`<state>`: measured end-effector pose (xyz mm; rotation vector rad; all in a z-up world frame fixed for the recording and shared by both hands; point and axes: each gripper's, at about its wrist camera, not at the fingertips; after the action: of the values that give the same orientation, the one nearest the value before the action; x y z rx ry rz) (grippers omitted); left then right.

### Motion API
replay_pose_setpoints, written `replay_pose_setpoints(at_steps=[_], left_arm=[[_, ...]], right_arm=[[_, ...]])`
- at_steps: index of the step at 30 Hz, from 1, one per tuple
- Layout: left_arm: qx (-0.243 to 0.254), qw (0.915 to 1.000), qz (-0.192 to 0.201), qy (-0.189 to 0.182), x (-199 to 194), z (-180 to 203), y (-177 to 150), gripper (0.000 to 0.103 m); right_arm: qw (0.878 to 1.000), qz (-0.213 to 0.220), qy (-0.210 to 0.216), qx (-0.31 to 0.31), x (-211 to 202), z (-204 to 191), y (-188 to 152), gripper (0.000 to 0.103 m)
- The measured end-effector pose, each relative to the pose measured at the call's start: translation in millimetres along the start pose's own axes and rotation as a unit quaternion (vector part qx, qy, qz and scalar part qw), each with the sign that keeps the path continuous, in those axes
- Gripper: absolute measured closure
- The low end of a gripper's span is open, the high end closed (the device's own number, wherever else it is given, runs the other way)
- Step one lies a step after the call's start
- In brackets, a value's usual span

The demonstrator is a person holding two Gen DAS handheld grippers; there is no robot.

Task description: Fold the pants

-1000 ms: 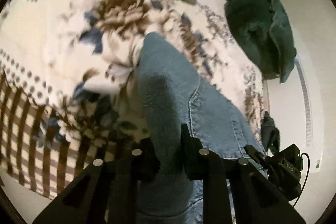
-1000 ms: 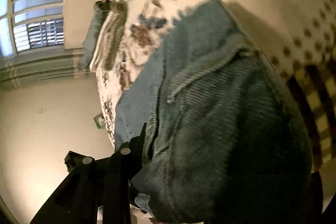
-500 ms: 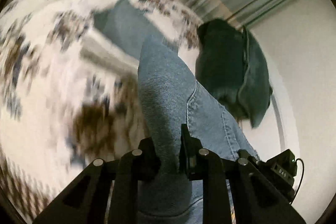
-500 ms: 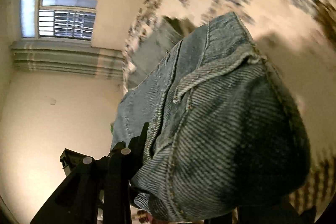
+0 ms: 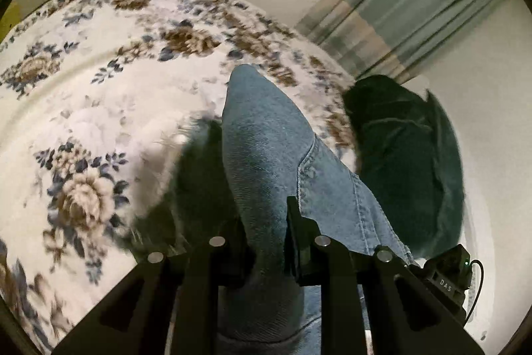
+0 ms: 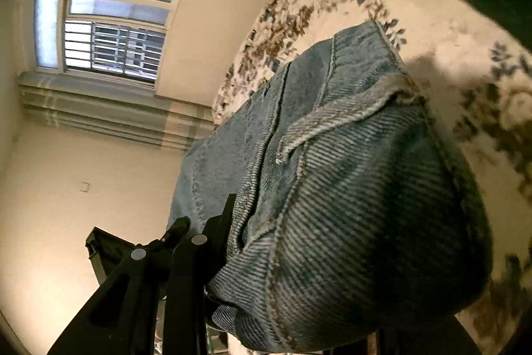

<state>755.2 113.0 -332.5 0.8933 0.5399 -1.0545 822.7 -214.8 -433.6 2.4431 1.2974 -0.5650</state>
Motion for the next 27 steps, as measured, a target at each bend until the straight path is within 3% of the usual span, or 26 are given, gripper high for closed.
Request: replay_pose_setpoints(at_steps=[5,7,8,13,14,15,18,20,22,23,25,27], left_arm=[[-0.013,0.9991,-0.032,0.025,37.9,-46.1,-0.3,0.086],[-0.011,0.9986,-0.038,0.035,41.3,-53.9,-6.4,0.083],[-0.014,0.9984,-0.042,0.035,41.1,-56.7,-8.9,0.082],[-0.013,0.9971,-0.051,0.054,30.9,-49.5,-15.1,0.079],[-0.01,0.9965,-0.052,0.065,27.7,-45.0,-16.5,0.079],[-0.004,0.9955,-0.05,0.08,23.9,-39.5,-18.0,0.079],[0.014,0.9909,-0.038,0.128,12.5,-26.1,-22.1,0.08],[0.038,0.9863,-0.029,0.158,2.9,-12.4,-28.0,0.076],[0.062,0.9785,-0.029,0.195,-5.5,4.5,-34.8,0.055],[0.072,0.9762,-0.024,0.203,-10.4,12.1,-38.8,0.05],[0.091,0.9701,-0.016,0.225,-23.2,29.9,-49.3,0.022],[0.103,0.9639,-0.007,0.245,-35.8,44.0,-57.4,0.017]], right_arm=[[0.999,-0.021,-0.034,-0.003,60.4,36.0,20.3,0.07],[0.998,-0.04,-0.049,0.003,67.8,50.6,17.2,0.066],[0.997,-0.05,-0.062,0.006,68.9,58.8,14.1,0.059],[0.991,-0.079,-0.107,0.015,54.9,66.1,7.9,0.049],[0.989,-0.079,-0.129,0.006,49.5,62.2,5.0,0.046],[0.986,-0.078,-0.146,-0.001,45.4,58.8,3.8,0.036],[0.978,-0.066,-0.197,-0.011,29.9,48.2,1.8,0.033],[0.968,-0.053,-0.243,-0.029,17.5,34.9,-4.2,0.02],[0.952,-0.036,-0.296,-0.072,4.8,14.9,-14.5,0.007],[0.946,-0.032,-0.312,-0.083,0.9,6.0,-19.8,0.002],[0.932,-0.017,-0.344,-0.11,-9.0,-13.8,-31.6,0.001],[0.913,0.004,-0.382,-0.141,-21.3,-37.6,-45.3,0.001]])
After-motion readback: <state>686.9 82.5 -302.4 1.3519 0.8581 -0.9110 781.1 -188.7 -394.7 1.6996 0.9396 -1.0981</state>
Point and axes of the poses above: each gripper's, at about its wrist camera, not at the fingertips, and x roughly the way its jaws point, z to its right, y to its top, and after that the axes turned 7 degrees about -z, right-handed
